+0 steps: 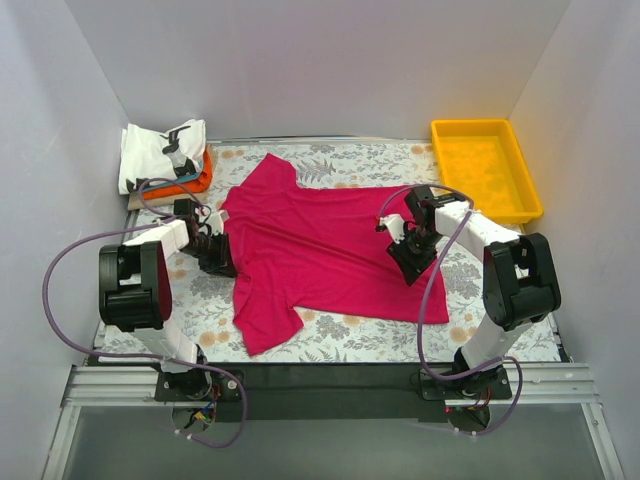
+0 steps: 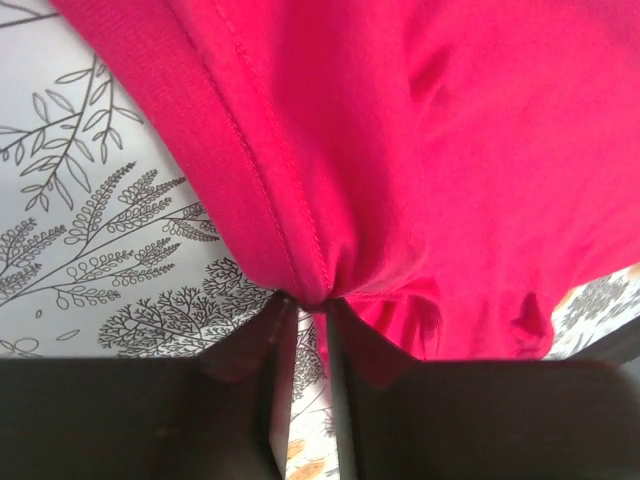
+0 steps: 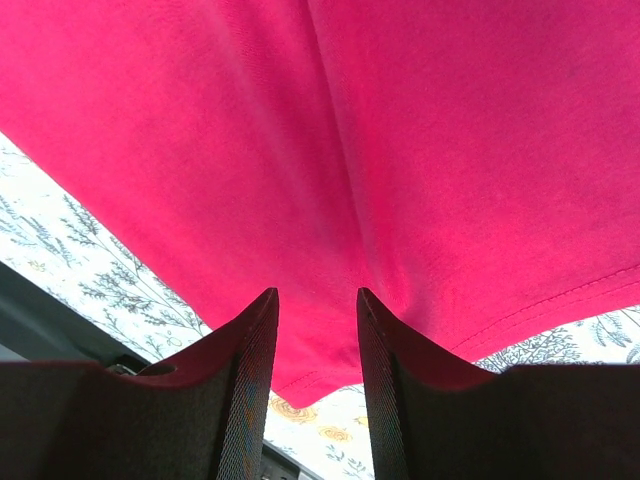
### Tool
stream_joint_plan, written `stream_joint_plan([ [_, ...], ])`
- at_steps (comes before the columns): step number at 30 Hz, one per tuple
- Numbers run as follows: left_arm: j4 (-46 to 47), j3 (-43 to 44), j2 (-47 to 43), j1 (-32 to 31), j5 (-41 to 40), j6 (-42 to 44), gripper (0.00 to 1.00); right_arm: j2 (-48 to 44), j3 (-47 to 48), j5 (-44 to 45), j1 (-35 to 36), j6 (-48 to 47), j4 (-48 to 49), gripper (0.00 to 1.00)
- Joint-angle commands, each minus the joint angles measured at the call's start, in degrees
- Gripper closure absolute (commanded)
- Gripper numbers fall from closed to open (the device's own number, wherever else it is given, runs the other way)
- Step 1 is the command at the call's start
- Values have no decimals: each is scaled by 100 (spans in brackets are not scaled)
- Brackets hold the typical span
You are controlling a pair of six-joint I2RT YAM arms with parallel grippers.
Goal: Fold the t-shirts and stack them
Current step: Fold the tshirt
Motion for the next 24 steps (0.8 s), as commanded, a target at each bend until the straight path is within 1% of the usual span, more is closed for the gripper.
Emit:
stream_joint_plan([
  [1,54,17,-221,27,-344,141,89,-5,-140,91,-9,-120,52,62],
  [3,-130,78,-380,80,-695,351,98,13,-192,109,-53,-138,96,62],
  [4,-323,130,-511,141,-905,570,100,30,-210,109,-70,-147,114,62],
  [5,-438,166,-547,168,-1012,572,100,39,-210,109,-71,-147,114,62],
  [7,-745,219,-617,221,-1249,896,100,31,-237,100,-79,-156,131,62],
  [11,-896,201,-749,274,-1829,1345,100,-22,-298,117,-79,-173,149,62],
  [13,-826,149,-758,274,-2119,1520,96,-22,-360,161,-71,-199,167,62],
  [14,-782,131,-750,274,-2242,1565,85,-22,-386,214,-79,-217,184,62],
  [15,-738,122,-767,274,-2322,1591,80,-31,-412,223,-79,-226,193,62],
  [16,-633,148,-776,291,-2401,1626,72,-40,-447,240,-97,-235,202,62],
  [18,-536,210,-837,282,-2402,1706,66,-49,-474,241,-97,-243,202,62],
  [21,-544,534,-829,291,-2209,1881,62,-93,-535,267,-97,-279,176,62],
  [24,-720,956,-881,291,-1700,1978,62,-136,-676,311,-97,-384,193,62],
])
